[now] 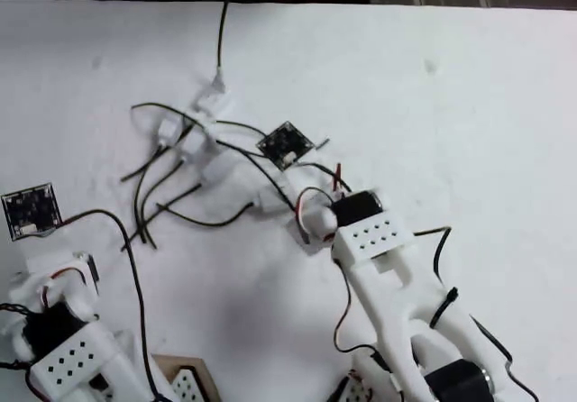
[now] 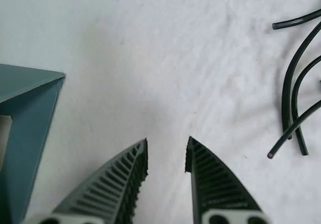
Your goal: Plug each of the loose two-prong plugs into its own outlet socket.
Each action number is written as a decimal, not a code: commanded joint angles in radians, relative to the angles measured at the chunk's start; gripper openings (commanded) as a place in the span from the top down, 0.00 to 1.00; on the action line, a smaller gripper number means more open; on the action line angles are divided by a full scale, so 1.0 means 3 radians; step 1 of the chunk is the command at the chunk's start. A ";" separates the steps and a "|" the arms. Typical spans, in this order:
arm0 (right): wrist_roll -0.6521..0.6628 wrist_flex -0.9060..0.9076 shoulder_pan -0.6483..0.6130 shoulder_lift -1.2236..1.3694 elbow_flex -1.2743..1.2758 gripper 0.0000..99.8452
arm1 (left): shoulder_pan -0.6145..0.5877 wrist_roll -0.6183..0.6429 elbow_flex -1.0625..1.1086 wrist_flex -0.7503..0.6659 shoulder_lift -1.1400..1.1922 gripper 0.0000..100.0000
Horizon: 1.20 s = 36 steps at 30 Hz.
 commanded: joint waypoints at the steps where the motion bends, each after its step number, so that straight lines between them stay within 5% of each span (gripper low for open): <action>1: -0.0015 -0.0182 0.0049 0.0120 -0.0056 0.84 | -0.0018 -0.0036 -0.0015 -0.0056 -0.0023 0.85; 15: -0.0026 -0.0381 -0.0043 0.0831 -0.0128 0.85 | -0.0018 -0.0036 -0.0015 -0.0061 -0.0023 0.85; 36: -0.0041 -0.0207 -0.0197 0.1271 -0.0644 0.98 | -0.0018 -0.0036 -0.0010 -0.0082 -0.0023 0.85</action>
